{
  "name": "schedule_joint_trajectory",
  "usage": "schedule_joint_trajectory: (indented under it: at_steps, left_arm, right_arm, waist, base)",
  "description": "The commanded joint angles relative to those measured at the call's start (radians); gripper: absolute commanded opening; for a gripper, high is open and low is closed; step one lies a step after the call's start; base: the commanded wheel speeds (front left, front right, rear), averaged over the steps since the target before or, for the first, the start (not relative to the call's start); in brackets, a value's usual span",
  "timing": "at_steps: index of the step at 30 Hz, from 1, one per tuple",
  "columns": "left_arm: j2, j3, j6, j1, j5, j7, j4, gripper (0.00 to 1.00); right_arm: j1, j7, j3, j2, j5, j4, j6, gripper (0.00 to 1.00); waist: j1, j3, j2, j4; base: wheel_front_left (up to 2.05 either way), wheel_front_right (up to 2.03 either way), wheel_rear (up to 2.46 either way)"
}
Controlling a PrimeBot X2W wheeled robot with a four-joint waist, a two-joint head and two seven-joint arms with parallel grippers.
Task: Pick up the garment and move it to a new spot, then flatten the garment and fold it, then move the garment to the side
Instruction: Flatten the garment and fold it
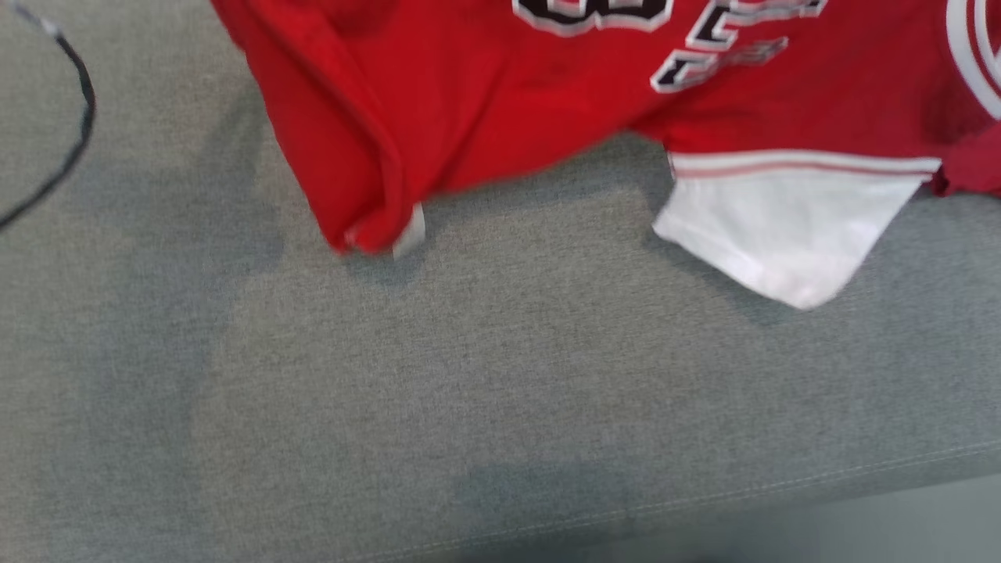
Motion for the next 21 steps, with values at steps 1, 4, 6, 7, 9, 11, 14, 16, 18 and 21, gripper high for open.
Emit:
schedule_joint_trajectory:
  at_steps: [1, 4, 6, 7, 9, 11, 14, 16, 18, 21]
  left_arm:
    - [0.003, 0.005, -0.003, 0.013, 0.001, -0.001, -0.016, 0.0]
    - [-0.064, -0.013, 0.026, -0.284, 0.112, -0.133, 0.266, 0.0]
    - [-0.101, -0.018, 0.026, -0.386, 0.159, -0.231, 0.373, 0.0]
    - [-0.108, -0.022, 0.018, -0.428, 0.181, -0.284, 0.424, 0.0]
    - [-0.126, -0.036, -0.013, -0.493, 0.216, -0.382, 0.499, 0.0]
    - [-0.128, -0.051, -0.038, -0.53, 0.248, -0.468, 0.565, 0.0]
    - [-0.148, -0.064, -0.074, -0.502, 0.265, -0.576, 0.66, 0.0]
    - [-0.152, -0.083, -0.105, -0.44, 0.268, -0.615, 0.722, 0.0]
    - [-0.146, -0.097, -0.131, -0.372, 0.269, -0.664, 0.767, 0.0]
    - [-0.144, -0.112, -0.151, -0.281, 0.26, -0.702, 0.806, 0.0]
  right_arm:
    - [0.013, -0.002, 0.002, 0.001, 0.001, -0.01, -0.002, 0.0]
    - [-0.264, -0.125, -0.014, 0.11, -0.119, 0.188, -0.002, 0.0]
    - [-0.359, -0.209, -0.018, 0.157, -0.164, 0.264, -0.002, 0.0]
    - [-0.396, -0.255, -0.016, 0.168, -0.188, 0.298, -0.002, 0.0]
    - [-0.451, -0.345, -0.012, 0.194, -0.209, 0.348, -0.002, 0.0]
    - [-0.464, -0.401, 0.011, 0.208, -0.207, 0.388, -0.002, 0.0]
    - [-0.395, -0.44, 0.09, 0.199, -0.161, 0.423, -0.002, 0.0]
    - [-0.32, -0.465, 0.149, 0.172, -0.12, 0.43, -0.002, 0.0]
    - [-0.225, -0.499, 0.207, 0.147, -0.076, 0.418, -0.002, 0.0]
    - [-0.111, -0.527, 0.26, 0.115, -0.044, 0.397, -0.002, 0.0]
  waist:
    - [-0.0001, 0.204, -0.0001, 0.067]
    - [-0.0001, 0.256, -0.0001, 0.079]
    - [-0.0001, 0.269, -0.0001, 0.082]
    - [-0.0001, 0.273, -0.0001, 0.082]
    - [-0.0001, 0.283, -0.0001, 0.077]
    - [-0.0001, 0.298, -0.0001, 0.072]
    - [-0.0001, 0.317, -0.0001, 0.065]
    - [-0.0001, 0.318, -0.0001, 0.064]
    - [-0.0001, 0.312, -0.0001, 0.058]
    - [-0.0001, 0.294, -0.0001, 0.054]
  base:
    - [0.0, 0.0, 0.0]
    - [0.0, 0.0, 0.0]
    - [0.0, 0.0, 0.0]
    - [0.0, 0.0, 0.0]
    - [0.0, 0.0, 0.0]
    - [0.0, 0.0, 0.0]
    - [0.0, 0.0, 0.0]
    - [0.0, 0.0, 0.0]
    - [0.0, 0.0, 0.0]
    - [0.0, 0.0, 0.0]
